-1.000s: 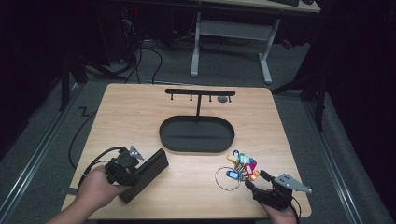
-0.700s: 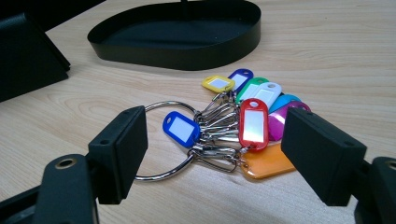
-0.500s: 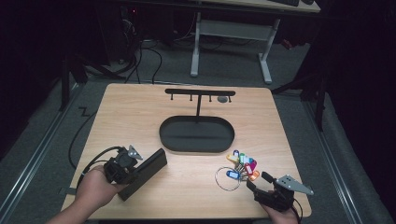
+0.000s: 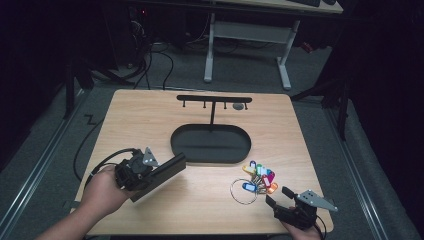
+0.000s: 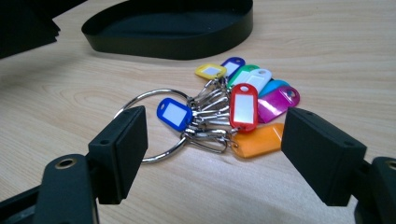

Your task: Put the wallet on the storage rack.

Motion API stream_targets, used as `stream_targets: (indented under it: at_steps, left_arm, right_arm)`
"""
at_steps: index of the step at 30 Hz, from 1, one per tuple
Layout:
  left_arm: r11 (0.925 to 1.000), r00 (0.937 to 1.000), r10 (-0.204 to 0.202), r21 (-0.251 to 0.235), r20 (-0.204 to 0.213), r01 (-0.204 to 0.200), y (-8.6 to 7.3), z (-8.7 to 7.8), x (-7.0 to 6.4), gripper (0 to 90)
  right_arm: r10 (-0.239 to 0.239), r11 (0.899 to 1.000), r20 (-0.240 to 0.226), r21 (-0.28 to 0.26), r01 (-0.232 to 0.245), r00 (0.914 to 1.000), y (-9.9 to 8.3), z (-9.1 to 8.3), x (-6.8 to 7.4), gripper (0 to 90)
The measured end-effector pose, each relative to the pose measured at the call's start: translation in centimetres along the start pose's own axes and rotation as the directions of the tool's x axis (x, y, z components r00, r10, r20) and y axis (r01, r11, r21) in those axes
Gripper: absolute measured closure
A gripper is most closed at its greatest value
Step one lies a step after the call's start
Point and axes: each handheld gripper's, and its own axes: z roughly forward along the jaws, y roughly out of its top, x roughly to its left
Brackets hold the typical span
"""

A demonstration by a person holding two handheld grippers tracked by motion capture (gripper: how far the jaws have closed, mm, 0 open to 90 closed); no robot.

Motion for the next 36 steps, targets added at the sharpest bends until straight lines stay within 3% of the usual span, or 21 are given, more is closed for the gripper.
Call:
stream_targets:
  at_steps: [5, 9, 12, 16, 22, 29, 32, 33, 36]
  left_arm:
    - [0.9982, 0.9974, 0.056, 0.023, -0.044, -0.055, 2.0, 0.0, 0.3, 75.0]
    - [0.9985, 0.997, 0.054, -0.001, -0.056, -0.054, 3.4, 0.2, 0.8, 74.9]
    - [0.9955, 0.9926, 0.094, -0.006, -0.077, -0.094, 4.4, 0.6, 0.9, 74.9]
    - [0.9876, 0.985, 0.144, -0.05, -0.096, -0.149, 5.6, 1.4, 0.7, 75.0]
    - [0.9677, 0.9594, 0.234, -0.058, -0.158, -0.245, 7.7, 3.7, -0.1, 75.0]
    - [0.9274, 0.9158, 0.354, -0.056, -0.19, -0.37, 10.6, 5.6, -1.1, 75.1]
    - [0.9143, 0.9037, 0.385, -0.057, -0.188, -0.401, 11.7, 6.0, -1.2, 75.1]
    - [0.9076, 0.896, 0.398, -0.058, -0.197, -0.416, 12.2, 6.1, -1.3, 75.1]
    - [0.8971, 0.8839, 0.415, -0.065, -0.216, -0.437, 13.1, 6.4, -1.3, 75.1]
  right_arm:
    - [0.005, 1.0, 0.009, -0.004, -0.005, 0.9999, -0.3, -0.6, -0.2, 22.9]
    - [0.018, 1.0, 0.016, -0.015, -0.018, 0.9997, -0.3, -1.0, -0.4, 23.0]
    - [0.021, 1.0, 0.017, -0.015, -0.021, 0.9996, -0.4, -1.0, -0.5, 23.0]
    - [0.01, 1.0, 0.012, -0.012, -0.009, 0.9999, -0.3, -1.0, -0.4, 23.1]
    - [0.018, 1.0, 0.008, -0.012, -0.018, 0.9998, -0.3, -0.9, -0.4, 23.2]
    - [0.03, 0.999, 0.006, -0.023, -0.029, 0.9995, -0.4, -1.2, -0.7, 23.3]
    - [0.033, 0.999, 0.002, -0.016, -0.033, 0.9995, -0.4, -1.2, -0.6, 23.4]
    - [0.026, 1.0, 0.002, -0.017, -0.026, 0.9997, -0.4, -1.2, -0.7, 23.4]
    - [0.023, 1.0, 0.001, -0.02, -0.023, 0.9997, -0.4, -1.2, -0.6, 23.4]
